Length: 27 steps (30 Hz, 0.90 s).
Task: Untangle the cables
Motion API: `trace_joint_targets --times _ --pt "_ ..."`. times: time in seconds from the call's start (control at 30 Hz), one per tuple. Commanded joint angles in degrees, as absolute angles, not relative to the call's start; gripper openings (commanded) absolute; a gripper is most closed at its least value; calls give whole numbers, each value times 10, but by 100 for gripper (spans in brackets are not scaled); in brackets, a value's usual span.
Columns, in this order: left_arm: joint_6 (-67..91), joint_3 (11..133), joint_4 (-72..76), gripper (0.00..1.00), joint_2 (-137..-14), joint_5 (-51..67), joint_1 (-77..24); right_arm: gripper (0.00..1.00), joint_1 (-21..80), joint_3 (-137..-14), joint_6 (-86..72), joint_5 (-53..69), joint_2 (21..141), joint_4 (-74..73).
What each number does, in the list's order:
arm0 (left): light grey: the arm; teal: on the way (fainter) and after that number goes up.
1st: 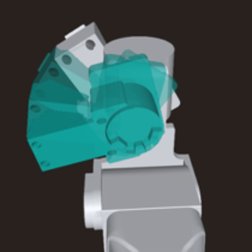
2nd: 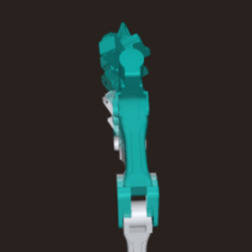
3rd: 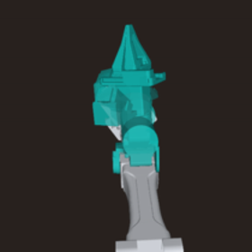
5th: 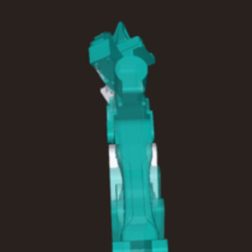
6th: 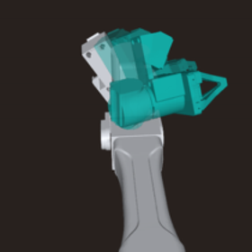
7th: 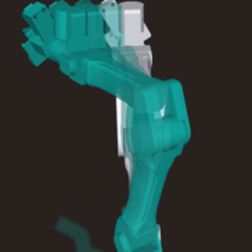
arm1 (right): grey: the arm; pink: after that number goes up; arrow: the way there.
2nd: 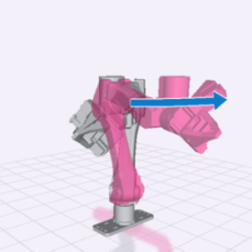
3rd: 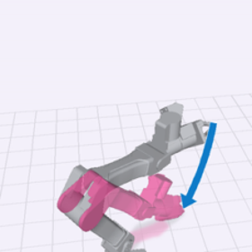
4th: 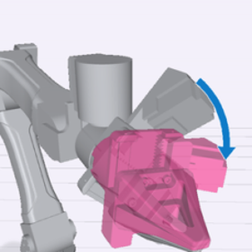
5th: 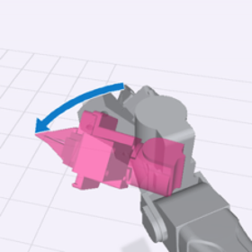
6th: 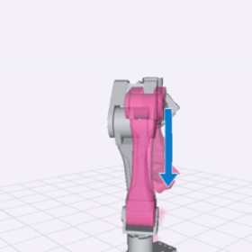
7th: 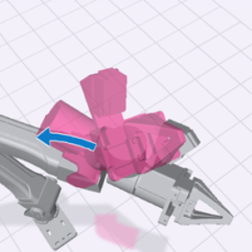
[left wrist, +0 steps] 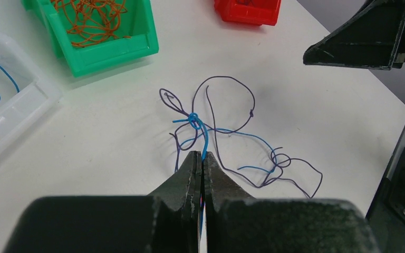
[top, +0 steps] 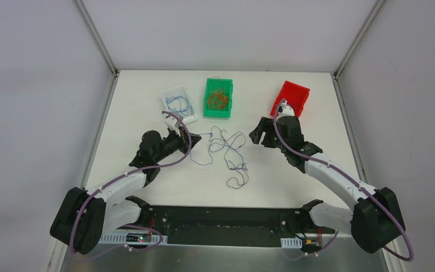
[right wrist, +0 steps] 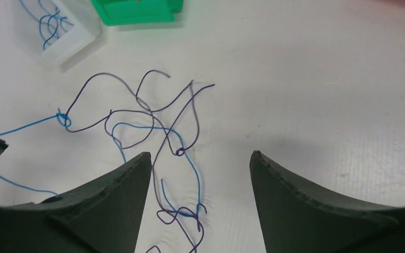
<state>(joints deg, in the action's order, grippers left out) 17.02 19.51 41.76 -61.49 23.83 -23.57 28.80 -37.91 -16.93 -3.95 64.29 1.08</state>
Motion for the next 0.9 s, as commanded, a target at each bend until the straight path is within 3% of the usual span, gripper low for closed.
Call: trace_joint_targets --times 0.0,0.17,0.47,0.87 --pt "164 209 464 0 -601 272 -235 70 311 -429 -137 63 670 65" --pt "165 205 473 0 -592 287 -235 64 382 -479 -25 75 742 78" --pt "160 189 483 0 -557 289 -235 72 403 -527 143 54 865 139" --pt "165 185 496 0 -547 302 -236 74 392 -591 136 100 974 178"
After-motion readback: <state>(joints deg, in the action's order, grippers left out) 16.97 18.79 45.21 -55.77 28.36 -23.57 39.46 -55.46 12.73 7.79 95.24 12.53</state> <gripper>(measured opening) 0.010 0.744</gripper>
